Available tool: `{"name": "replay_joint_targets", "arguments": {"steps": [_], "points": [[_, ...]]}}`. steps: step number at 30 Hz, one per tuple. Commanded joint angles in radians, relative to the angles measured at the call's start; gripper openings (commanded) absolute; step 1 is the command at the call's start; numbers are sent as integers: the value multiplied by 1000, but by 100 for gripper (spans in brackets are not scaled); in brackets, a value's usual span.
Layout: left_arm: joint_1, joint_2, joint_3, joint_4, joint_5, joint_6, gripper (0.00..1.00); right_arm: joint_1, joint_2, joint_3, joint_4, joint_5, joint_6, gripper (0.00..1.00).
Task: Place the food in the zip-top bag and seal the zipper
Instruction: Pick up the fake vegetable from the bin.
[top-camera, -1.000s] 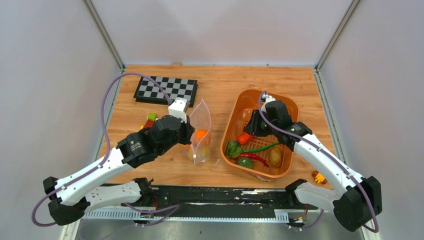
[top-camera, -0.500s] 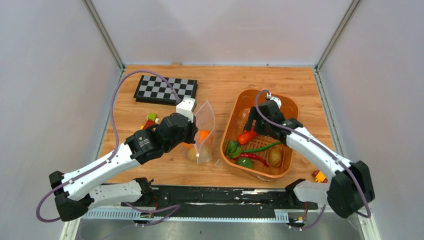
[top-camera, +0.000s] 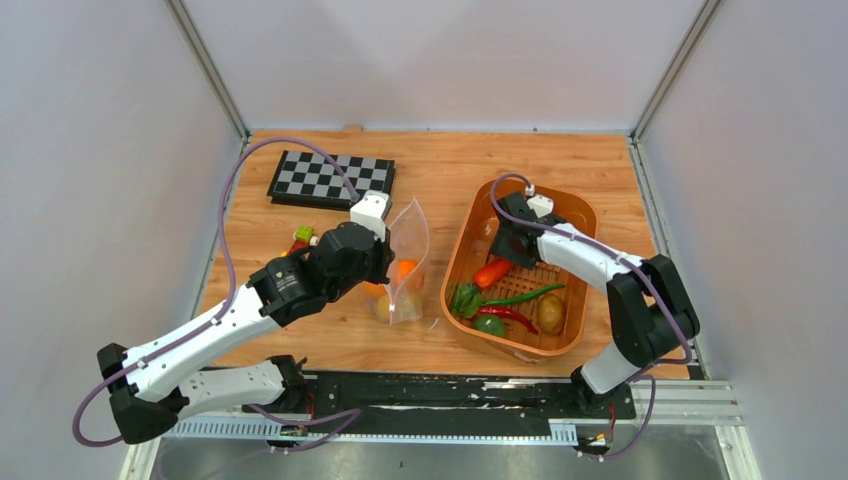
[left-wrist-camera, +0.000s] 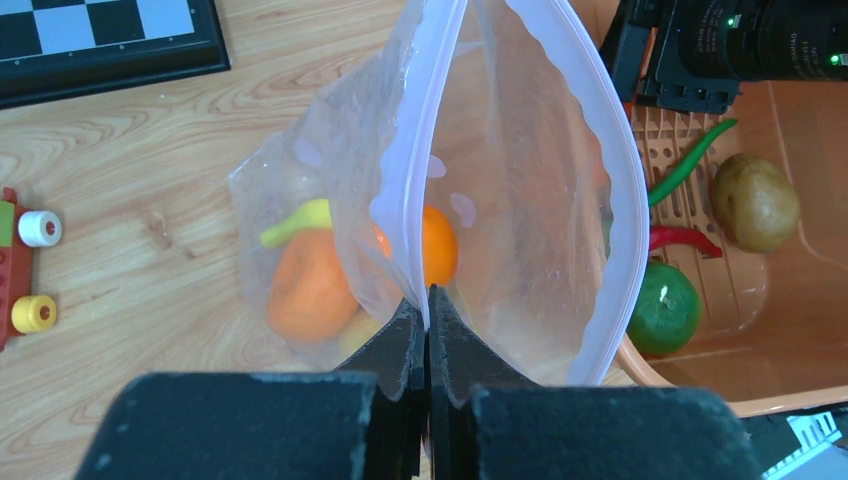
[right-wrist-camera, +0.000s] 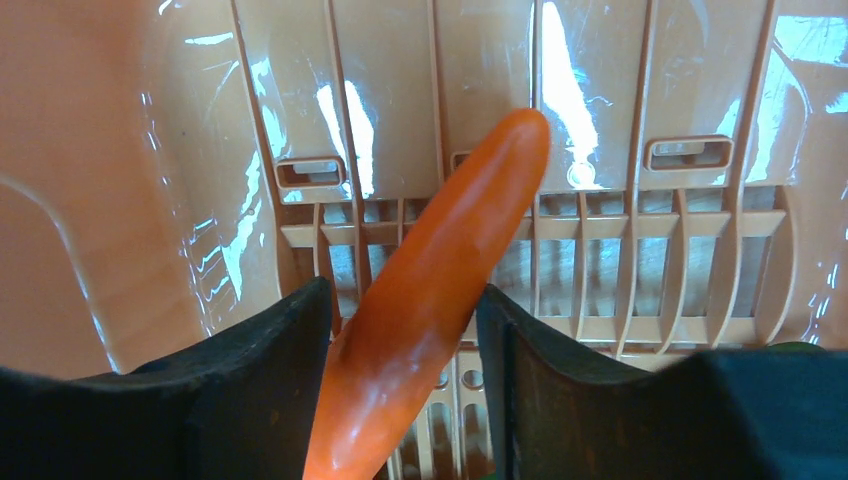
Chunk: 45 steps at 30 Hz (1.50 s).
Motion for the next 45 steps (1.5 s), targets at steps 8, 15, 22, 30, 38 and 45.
{"name": "replay_joint_targets", "arguments": {"steps": [8, 15, 22, 30, 38, 45], "points": [[4, -8, 46, 37, 21, -6, 0, -12, -68, -68, 53, -52, -50, 33], [4, -35, 24, 36, 15, -31, 0, -13, -242, -63, 78, -102, -137, 5], [4, -53, 11, 47, 30, -42, 0, -11, -424, -26, 48, -175, -180, 0], [4, -42, 16, 78, 109, -39, 0, 4, -671, -67, 251, -352, -215, 0], [4, -16, 21, 102, 171, -42, 0, 108, -700, 40, 320, -362, -308, 0], [5, 32, 46, 113, 248, -54, 0, 267, -690, 115, 478, -234, -415, 0]]}}
